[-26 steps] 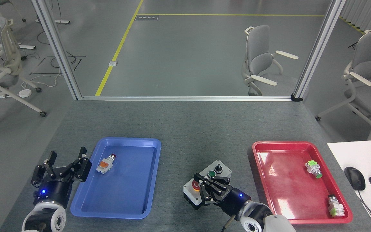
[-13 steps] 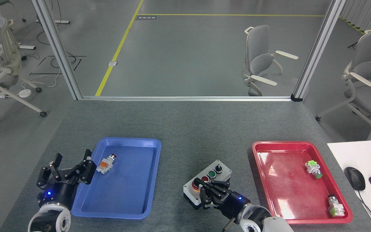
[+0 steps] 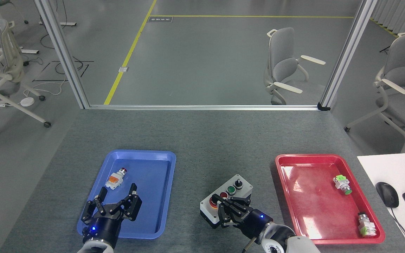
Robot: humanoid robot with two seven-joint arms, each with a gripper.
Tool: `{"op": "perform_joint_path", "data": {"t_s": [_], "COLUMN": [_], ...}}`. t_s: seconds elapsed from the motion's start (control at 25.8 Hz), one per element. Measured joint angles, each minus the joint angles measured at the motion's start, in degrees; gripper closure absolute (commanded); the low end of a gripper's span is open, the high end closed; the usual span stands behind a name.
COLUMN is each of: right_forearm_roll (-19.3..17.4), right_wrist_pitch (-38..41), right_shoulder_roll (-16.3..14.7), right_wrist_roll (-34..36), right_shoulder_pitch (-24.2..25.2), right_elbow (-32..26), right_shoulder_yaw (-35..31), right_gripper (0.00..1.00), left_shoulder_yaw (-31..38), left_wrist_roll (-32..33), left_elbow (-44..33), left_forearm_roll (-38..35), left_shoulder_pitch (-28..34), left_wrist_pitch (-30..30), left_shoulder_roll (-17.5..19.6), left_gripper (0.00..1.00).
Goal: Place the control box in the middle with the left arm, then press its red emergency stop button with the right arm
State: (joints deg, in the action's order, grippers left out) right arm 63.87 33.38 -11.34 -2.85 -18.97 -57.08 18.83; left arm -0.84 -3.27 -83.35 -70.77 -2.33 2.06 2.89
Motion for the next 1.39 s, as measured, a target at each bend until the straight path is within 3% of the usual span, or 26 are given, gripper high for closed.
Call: {"op": "perform_joint_path", "data": {"t_s": [0.04, 0.08, 0.12, 0.15, 0.31, 0.46, 0.97, 1.39], "right_forearm_roll": [-0.73, -1.63, -2.34, -3.14, -4.96, -5.86, -5.44, -5.19], "right_wrist_pitch": [-1.69, -3.51, -5.26, -8.31, -19.95, -25.23, -26.76, -26.59], "right_shoulder_roll": [-0.22, -0.41, -0.58, -0.90, -2.17, -4.44, -5.35, -5.36], "right_wrist_roll": [-0.43, 0.10, 0.94, 1.60, 4.21, 6.75, 8.86, 10.64], "right_shoulder_pitch": [-0.71, -1.61, -2.49, -3.40, -5.73, -6.29, 1.39, 2.36], "right_elbow": [-0.09, -0.23, -0.43, -0.73, -2.71, -3.32, -4.75, -4.83], "right_shoulder_yaw": [-0.53, -1.32, -2.28, -3.75, -9.43, -13.99, -15.71, -15.35], "right_gripper": [0.86, 0.60, 0.25, 0.00, 0.01, 0.01, 0.01, 0.01], "left_shoulder_yaw": [0.00, -0.02, -0.03, -0.03, 0.00, 0.04, 0.05, 0.05], "left_wrist_roll": [-0.18, -0.37, -0.37, -0.45, -0.63, -0.63, -0.59, -0.57], "left_elbow": [0.05, 0.12, 0.16, 0.19, 0.27, 0.23, 0.46, 0.47], "left_forearm_roll": [-0.53, -0.94, -1.22, -1.37, -1.19, -0.86, -0.69, -0.69], "left_shoulder_pitch": [-0.01, 0.01, 0.03, 0.03, 0.05, 0.05, 0.05, 0.05], "left_wrist_pitch": [0.00, -0.01, -0.01, -0.01, 0.01, 0.14, 0.14, 0.14], "left_shoulder_roll": [-0.09, -0.15, -0.18, -0.21, -0.28, -0.33, -0.42, -0.43], "left_gripper": [0.01, 0.01, 0.01, 0.01, 0.01, 0.01, 0.01, 0.01]}}
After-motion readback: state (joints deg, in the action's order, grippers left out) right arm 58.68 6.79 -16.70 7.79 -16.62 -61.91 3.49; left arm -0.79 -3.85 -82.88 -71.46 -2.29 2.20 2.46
